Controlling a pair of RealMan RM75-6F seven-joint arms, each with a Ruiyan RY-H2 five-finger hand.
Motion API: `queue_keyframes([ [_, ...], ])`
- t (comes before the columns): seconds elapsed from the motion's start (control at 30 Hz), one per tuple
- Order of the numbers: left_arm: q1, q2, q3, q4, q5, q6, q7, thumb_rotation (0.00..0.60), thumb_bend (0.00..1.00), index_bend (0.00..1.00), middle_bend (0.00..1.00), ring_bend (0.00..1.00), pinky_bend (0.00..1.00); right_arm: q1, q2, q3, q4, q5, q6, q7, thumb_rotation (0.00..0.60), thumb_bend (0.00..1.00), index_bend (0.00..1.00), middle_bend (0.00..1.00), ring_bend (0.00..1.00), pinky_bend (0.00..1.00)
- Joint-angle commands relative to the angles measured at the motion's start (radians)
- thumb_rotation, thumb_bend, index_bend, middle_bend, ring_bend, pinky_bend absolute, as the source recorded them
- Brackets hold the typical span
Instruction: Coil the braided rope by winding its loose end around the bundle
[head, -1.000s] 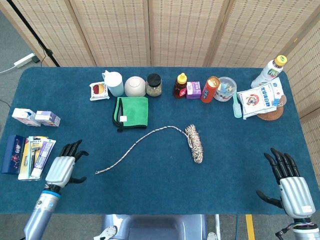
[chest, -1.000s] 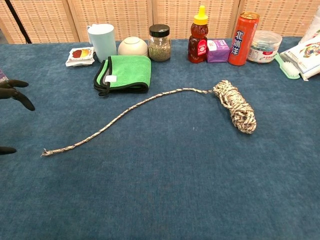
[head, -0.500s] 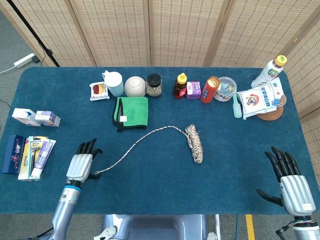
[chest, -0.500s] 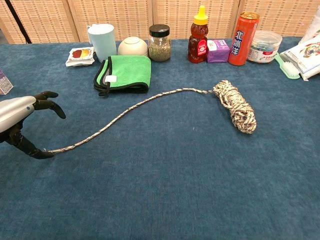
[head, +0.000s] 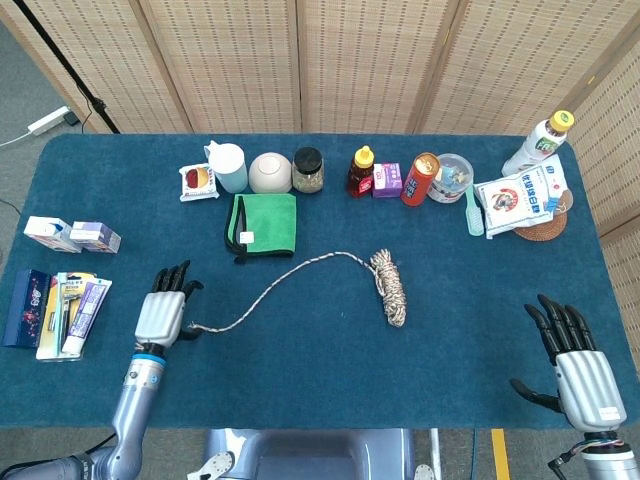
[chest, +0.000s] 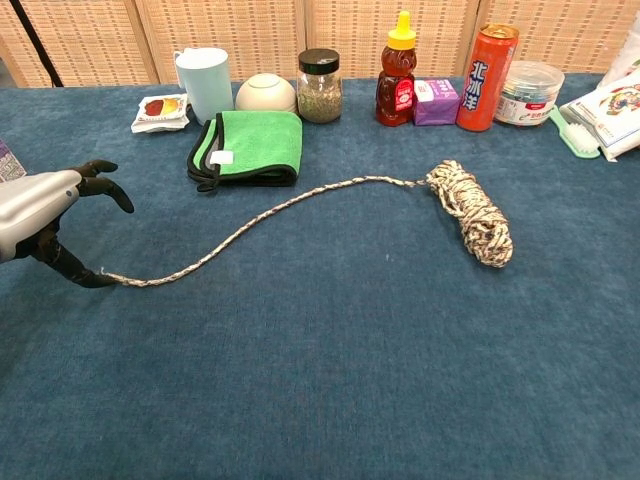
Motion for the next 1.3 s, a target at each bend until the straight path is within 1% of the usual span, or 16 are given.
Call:
queue_keyframes([
  [0.03,-0.008,0.017,-0.016,-0.022,-0.003,-0.003,-0.025,0.6,0.09,0.29,0.0,0.0,0.0,0.0,-0.003,0.0,-0.002,0.001,-0.001,-0.006,0.6,0.0,0.0,0.0,0.0,0.0],
  [0.17,0.0,0.058,-0.003,-0.079,-0.006,-0.003,-0.026,0.6,0.09,0.29,0.0,0.0,0.0,0.001,-0.005,0.0,-0.002,0.002,-0.003,-0.01,0.6,0.0,0.0,0.0,0.0,0.0],
  [0.37,0.011,0.109,0.039,-0.166,-0.009,-0.017,-0.014,0.6,0.09,0.3,0.0,0.0,0.0,0.002,-0.005,-0.003,-0.002,0.001,-0.008,-0.01,0.6,0.0,0.0,0.0,0.0,0.0],
  [0.43,0.012,0.112,0.051,-0.177,-0.006,-0.016,-0.009,0.6,0.09,0.32,0.0,0.0,0.0,0.001,-0.004,-0.003,-0.002,-0.001,-0.005,-0.009,0.6,0.0,0.0,0.0,0.0,0.0],
  [0.57,0.006,0.094,0.06,-0.166,-0.001,-0.008,0.009,0.6,0.11,0.4,0.0,0.0,0.0,0.001,-0.003,-0.003,-0.001,-0.002,-0.003,-0.005,0.6,0.0,0.0,0.0,0.0,0.0],
  [0.63,-0.002,0.076,0.06,-0.152,0.007,-0.003,0.014,0.6,0.11,0.42,0.0,0.0,0.0,0.001,-0.003,-0.003,0.0,-0.003,-0.002,-0.003,0.6,0.0,0.0,0.0,0.0,0.0],
  [0.8,-0.015,0.045,0.061,-0.121,0.01,-0.002,0.028,0.6,0.13,0.43,0.0,0.0,0.0,0.002,-0.003,-0.003,0.0,0.0,-0.004,-0.002,0.6,0.0,0.0,0.0,0.0,0.0],
  [0.93,-0.019,0.028,0.06,-0.106,-0.008,-0.002,0.04,0.6,0.2,0.43,0.0,0.0,0.0,0.003,-0.002,-0.001,0.001,0.004,-0.006,-0.002,0.6,0.0,0.0,0.0,0.0,0.0],
  [1.03,-0.023,0.017,0.051,-0.1,-0.022,0.0,0.038,0.6,0.23,0.43,0.0,0.0,0.0,0.004,-0.002,0.0,0.001,0.006,-0.009,0.001,0.6,0.0,0.0,0.0,0.0,0.0],
  [1.3,-0.032,0.013,0.048,-0.112,-0.054,-0.007,0.057,0.6,0.24,0.44,0.0,0.0,0.0,0.004,-0.001,0.001,0.0,0.008,-0.008,0.004,0.6,0.0,0.0,0.0,0.0,0.0],
])
